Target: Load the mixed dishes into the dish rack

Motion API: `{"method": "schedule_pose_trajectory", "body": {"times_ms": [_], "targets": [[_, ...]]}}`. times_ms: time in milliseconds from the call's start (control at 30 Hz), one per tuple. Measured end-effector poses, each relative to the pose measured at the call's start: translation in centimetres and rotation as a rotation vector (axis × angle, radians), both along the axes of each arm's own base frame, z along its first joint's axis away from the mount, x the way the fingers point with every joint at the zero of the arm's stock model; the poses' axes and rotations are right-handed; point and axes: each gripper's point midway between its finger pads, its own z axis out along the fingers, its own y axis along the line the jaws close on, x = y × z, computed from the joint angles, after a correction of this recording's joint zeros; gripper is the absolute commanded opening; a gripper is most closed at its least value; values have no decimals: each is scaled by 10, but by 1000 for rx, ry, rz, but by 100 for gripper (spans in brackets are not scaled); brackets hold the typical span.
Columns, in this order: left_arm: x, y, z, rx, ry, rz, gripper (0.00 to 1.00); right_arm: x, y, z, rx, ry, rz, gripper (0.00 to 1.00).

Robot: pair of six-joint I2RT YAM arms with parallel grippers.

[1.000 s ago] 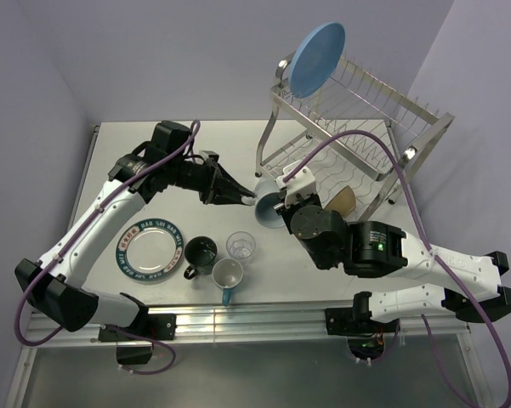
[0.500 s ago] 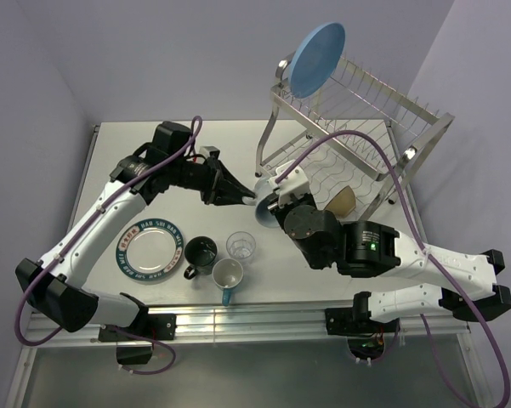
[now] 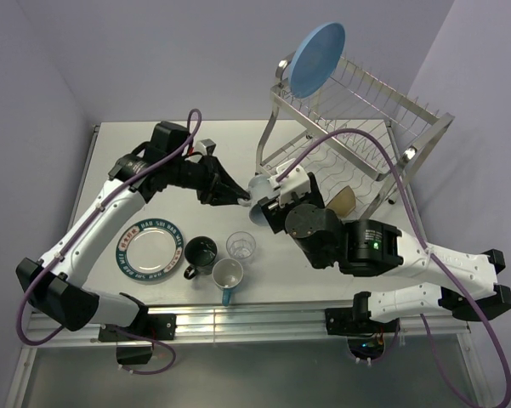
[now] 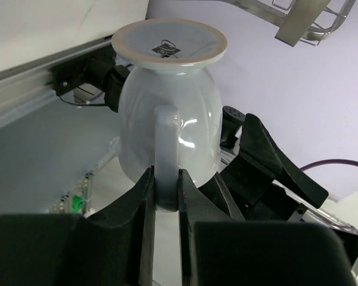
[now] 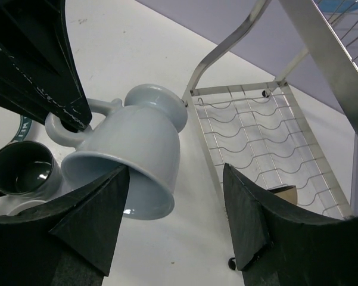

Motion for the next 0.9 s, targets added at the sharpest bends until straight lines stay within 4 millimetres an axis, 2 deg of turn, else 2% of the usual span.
{"method": "schedule_pose_trajectory", "body": {"times_ms": [133,233,333,467,600,700,900], "targets": [[13,1,-2,65,-118,-10,0,-5,-9,2,45,27,-5,73],[26,3,-9,122,-211,0,0,-11,-27,13,110,47,-9,73],[38,8,-20,184,-282,25,0,-17,-49,39,209,52,-18,73],[49,9,-36,260,-380,40,0,-24,-75,84,366,48,-30,73],[52,1,-52,342,-501,18,0,-28,-100,112,458,31,-43,73],[58,-11,-61,379,-606,2,0,-28,-111,129,484,19,-56,73],[85,-35,-90,383,-697,5,0,-28,-124,148,516,9,-85,73]]}}
